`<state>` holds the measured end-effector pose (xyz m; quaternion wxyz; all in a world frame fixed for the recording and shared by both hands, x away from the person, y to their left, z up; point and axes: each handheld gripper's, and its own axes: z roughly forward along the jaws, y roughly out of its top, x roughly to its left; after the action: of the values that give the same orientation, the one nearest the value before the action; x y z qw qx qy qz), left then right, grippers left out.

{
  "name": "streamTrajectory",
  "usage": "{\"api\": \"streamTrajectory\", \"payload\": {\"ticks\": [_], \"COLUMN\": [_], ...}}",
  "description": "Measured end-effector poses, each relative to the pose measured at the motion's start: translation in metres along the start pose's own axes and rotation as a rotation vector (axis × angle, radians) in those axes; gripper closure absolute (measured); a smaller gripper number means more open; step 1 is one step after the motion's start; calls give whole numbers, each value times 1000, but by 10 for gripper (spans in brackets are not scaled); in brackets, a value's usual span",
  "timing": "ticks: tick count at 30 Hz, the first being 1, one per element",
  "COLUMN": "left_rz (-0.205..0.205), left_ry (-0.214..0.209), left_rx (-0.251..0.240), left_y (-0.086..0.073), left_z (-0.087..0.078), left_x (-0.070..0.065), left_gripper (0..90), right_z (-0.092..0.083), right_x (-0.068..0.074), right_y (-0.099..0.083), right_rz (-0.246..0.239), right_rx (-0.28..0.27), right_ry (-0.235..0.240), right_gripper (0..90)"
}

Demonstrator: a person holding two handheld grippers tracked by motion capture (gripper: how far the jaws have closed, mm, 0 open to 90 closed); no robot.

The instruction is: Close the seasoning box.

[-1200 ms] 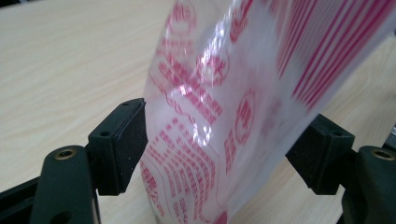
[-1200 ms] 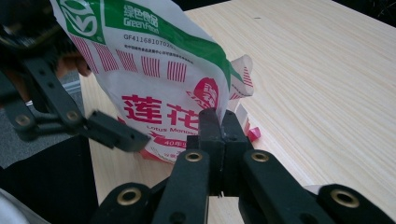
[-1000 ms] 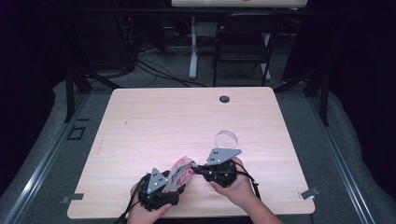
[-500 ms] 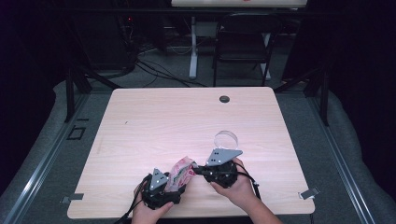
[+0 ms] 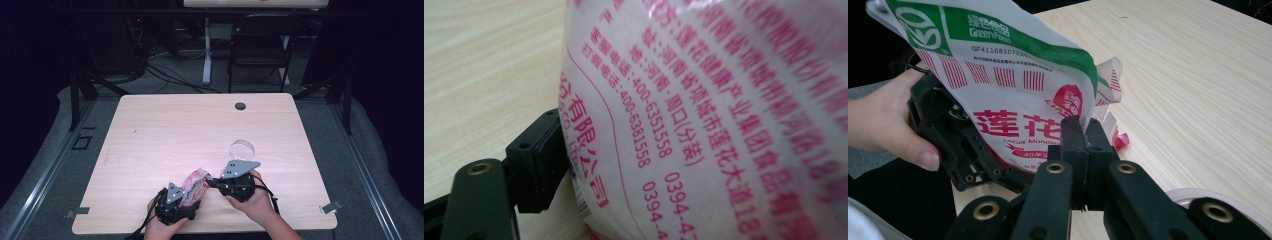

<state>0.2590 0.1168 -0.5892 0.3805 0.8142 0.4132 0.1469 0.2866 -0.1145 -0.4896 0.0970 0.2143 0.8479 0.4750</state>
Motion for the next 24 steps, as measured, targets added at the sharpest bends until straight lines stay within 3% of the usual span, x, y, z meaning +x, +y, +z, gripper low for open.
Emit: {"api": "streamTrajectory", "payload": {"ticks": [6,13,24], "left_rz": [-3,32,12], "left_ry": [-3,52,87], "left_rx": [6,9,-14], "left_y": [0,-2,-6], "left_z": [1,2,2], "left_x": [0,-5,-8], "left_gripper": [220,221,209], "right_z": [-1,0,0], "right_x": [0,0,1], "right_y": [0,0,0], "right_rz": [-5,-6,-6], "right_rx": [5,5,6], "right_ry": [0,0,-1], "right_gripper": [900,900,900]}}
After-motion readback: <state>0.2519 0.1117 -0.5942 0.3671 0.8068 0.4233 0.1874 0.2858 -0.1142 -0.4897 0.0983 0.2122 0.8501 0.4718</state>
